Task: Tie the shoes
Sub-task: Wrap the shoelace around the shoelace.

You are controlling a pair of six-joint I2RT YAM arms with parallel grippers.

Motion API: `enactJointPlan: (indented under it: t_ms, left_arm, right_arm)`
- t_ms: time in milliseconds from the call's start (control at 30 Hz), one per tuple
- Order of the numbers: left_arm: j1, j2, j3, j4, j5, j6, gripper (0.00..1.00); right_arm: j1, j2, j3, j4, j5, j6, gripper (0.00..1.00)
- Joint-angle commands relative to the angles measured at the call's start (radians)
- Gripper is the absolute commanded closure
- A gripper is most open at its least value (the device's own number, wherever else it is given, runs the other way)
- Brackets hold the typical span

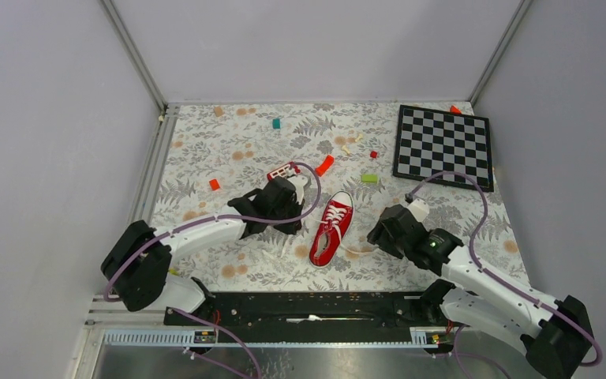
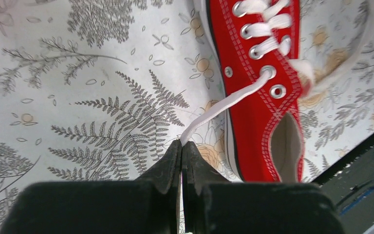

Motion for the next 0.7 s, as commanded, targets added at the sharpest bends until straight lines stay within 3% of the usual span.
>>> enactJointPlan:
  t_ms: [0, 300, 400, 500, 600, 667]
  left_arm:
    - [0.005, 0.066, -0.044, 0.148, 0.03, -0.032, 1.0]
    - [-0.034, 0.137, -0.115, 0.266, 0.094, -0.141, 1.0]
    - [-0.05, 0.14, -0.172, 0.424, 0.222, -0.263, 1.0]
    - [-0.08, 0.153, -0.197, 0.534, 0.258, -0.328, 1.0]
    - [-0.103, 0.171, -0.18, 0.541, 0.261, -0.35, 1.0]
    - [-0.112, 0.179, -0.169, 0.54, 0.277, -0.366, 1.0]
  right_arm:
    - [0.065, 0.074, 0.09, 0.048, -0.006, -0.053, 0.38]
    - [0.075, 0.039, 0.06, 0.079, 0.043, -0.028, 0.39]
    - [0.075, -0.002, 0.047, 0.057, 0.07, -0.037, 0.43]
    - [0.073, -0.043, 0.042, 0.022, 0.092, -0.051, 0.43]
    - [0.07, -0.071, 0.041, -0.009, 0.1, -0.062, 0.43]
    - [0.07, -0.08, 0.04, -0.01, 0.089, -0.091, 0.49]
